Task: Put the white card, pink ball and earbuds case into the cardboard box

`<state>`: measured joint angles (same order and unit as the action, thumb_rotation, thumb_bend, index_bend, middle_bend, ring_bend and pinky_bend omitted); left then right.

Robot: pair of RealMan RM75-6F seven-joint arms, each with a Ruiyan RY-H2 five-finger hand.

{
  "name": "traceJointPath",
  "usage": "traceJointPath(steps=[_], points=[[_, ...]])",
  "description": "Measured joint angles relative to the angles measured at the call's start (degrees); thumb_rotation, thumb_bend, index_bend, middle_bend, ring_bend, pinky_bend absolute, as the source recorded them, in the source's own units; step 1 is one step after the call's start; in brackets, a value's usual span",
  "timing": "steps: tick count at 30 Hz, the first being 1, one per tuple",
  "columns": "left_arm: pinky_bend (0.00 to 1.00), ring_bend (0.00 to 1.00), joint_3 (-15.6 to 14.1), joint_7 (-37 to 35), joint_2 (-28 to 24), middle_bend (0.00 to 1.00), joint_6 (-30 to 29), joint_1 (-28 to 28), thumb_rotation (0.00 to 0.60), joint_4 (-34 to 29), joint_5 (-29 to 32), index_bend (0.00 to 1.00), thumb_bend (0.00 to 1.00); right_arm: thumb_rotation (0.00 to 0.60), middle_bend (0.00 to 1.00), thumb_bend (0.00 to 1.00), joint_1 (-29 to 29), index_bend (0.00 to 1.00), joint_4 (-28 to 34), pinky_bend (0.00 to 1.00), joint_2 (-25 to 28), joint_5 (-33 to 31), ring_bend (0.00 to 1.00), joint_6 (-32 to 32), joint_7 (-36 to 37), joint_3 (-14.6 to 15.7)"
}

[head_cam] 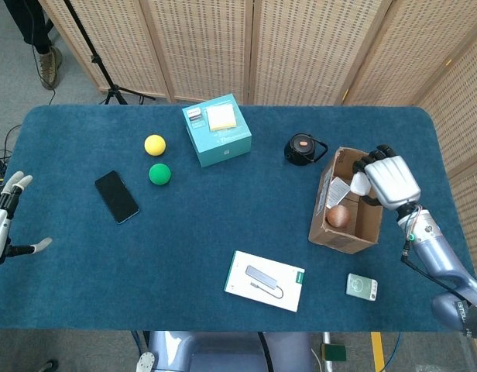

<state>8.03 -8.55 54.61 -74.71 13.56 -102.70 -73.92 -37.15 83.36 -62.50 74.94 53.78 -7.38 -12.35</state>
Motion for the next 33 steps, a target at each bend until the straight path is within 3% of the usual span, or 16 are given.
traceJointPath(steps=[3, 5, 7, 10, 18, 23, 28, 33], points=[[0.0, 0.0, 0.04, 0.09, 0.09, 0.0, 0.57, 0.17, 0.6, 0.08, 0.35, 0.0, 0.0, 0.6, 0.4, 0.34, -0.03, 0.5, -2.24, 0.17, -1.71, 0.2, 0.31, -0.77, 2.0, 0.94], [0.0, 0.0, 0.08, 0.25, 0.14, 0.0, 0.66, 0.19, 0.6, 0.12, 0.49, 0.0, 0.0, 0.6, 0.29, 0.18, -0.17, 0.37, -3.01, 0.17, -2.22, 0.36, 0.26, -1.33, 1.86, 1.52], [0.0, 0.0, 0.14, 0.31, 0.17, 0.0, 0.64, 0.19, 0.6, 0.11, 0.54, 0.0, 0.0, 0.6, 0.09, 0.01, -0.43, 0.13, -2.96, 0.17, -1.99, -0.02, 0.17, -2.77, 1.03, 1.97], [0.0, 0.0, 0.19, 0.37, 0.17, 0.0, 0.7, 0.2, 0.6, 0.13, 0.6, 0.0, 0.0, 0.6, 0.0, 0.0, -0.73, 0.02, -2.49, 0.17, -1.5, -0.74, 0.08, -4.31, -0.49, 2.22], [0.0, 0.0, 0.2, 0.24, 0.1, 0.0, 0.72, 0.09, 0.6, 0.06, 0.39, 0.0, 0.0, 0.6, 0.0, 0.0, 0.47, 0.01, 2.72, 0.15, 1.37, -0.4, 0.04, 1.94, -1.03, 1.01], [0.0, 0.0, -0.04, 0.64, 0.24, 0.0, -0.34, -0.48, 0.6, 0.31, -0.12, 0.0, 0.0, 0.6, 0.0, 0.0, 4.1, 0.01, 8.22, 0.12, 4.33, 1.27, 0.02, 9.87, -0.39, 0.57], [0.0, 0.0, -0.45, 1.92, 2.48, 0.0, -3.76, -1.69, 0.6, 2.47, -1.39, 0.0, 0.0, 0.6, 0.0, 0.0, 11.02, 0.01, 10.91, 0.01, 5.02, 4.68, 0.0, 20.45, 1.98, 2.24], [0.0, 0.0, -1.62, 1.78, 4.69, 0.0, -6.1, -3.29, 0.6, 5.34, -3.37, 0.0, 0.0, 0.6, 0.0, 0.0, 17.42, 0.01, 10.68, 0.0, 3.38, 7.54, 0.0, 28.94, 3.89, 4.64]])
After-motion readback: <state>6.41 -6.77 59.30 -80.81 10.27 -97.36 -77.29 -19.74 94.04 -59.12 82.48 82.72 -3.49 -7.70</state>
